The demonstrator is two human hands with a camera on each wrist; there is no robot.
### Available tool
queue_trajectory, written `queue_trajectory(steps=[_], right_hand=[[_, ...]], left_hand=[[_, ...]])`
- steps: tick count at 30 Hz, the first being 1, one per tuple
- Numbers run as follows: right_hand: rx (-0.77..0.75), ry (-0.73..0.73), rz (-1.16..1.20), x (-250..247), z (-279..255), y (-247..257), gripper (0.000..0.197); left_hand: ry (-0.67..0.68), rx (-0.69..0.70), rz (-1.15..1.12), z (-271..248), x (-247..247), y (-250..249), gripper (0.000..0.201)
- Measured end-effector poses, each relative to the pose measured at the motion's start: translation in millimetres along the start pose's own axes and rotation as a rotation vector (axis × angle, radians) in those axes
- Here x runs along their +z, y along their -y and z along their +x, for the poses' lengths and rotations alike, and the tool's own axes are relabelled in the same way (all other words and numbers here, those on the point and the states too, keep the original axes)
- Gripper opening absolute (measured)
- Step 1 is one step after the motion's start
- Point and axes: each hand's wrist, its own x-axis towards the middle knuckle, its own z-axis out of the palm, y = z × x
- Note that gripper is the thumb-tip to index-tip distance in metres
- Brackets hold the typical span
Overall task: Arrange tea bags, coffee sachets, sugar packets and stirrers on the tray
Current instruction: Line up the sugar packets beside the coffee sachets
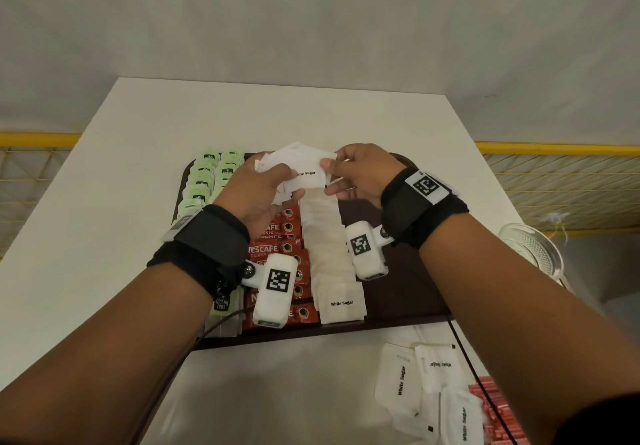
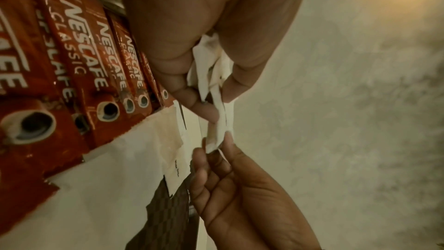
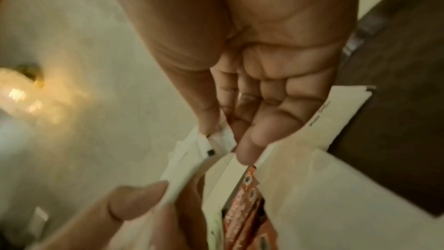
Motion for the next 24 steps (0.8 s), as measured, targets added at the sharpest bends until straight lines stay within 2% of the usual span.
queue_trajectory(steps=[2, 5, 9, 13, 16, 20, 24], right_hand=[[-0.014, -0.011, 0.133, -2.7, -1.5, -2.7, 0.016], [-0.029, -0.088, 0.146, -15.7, -0.9, -6.7, 0.016], [0.035, -0.177, 0.020, -39.9, 6.8, -22.3, 0.009], [0.155, -0.177, -0.228, -50.2, 14.1, -40.0, 0.023], [0.170, -0.192, -0.375, -48.5, 16.6, -41.9, 0.018], [0.173, -0.217, -0.443, -42.3, 21.2, -36.2, 0.021], [0.194, -0.204, -0.537, -38.7, 24.2, -30.5, 0.016]], left_hand=[[-0.004, -0.001, 0.001, -0.5, -0.9, -0.5, 0.022], [-0.023, -0.012, -0.003, 0.0, -6.1, -1.5, 0.026], [-0.025, -0.017, -0.026, -0.3, -13.3, -3.1, 0.032], [-0.010, -0.041, -0.023, -0.8, -17.8, -1.3, 0.032], [-0.015, -0.050, -0.002, -1.1, -19.1, 0.4, 0.035], [-0.014, -0.056, 0.014, -1.8, -18.8, 1.7, 0.034], [-0.009, -0.055, 0.023, -2.4, -18.5, 2.7, 0.040]])
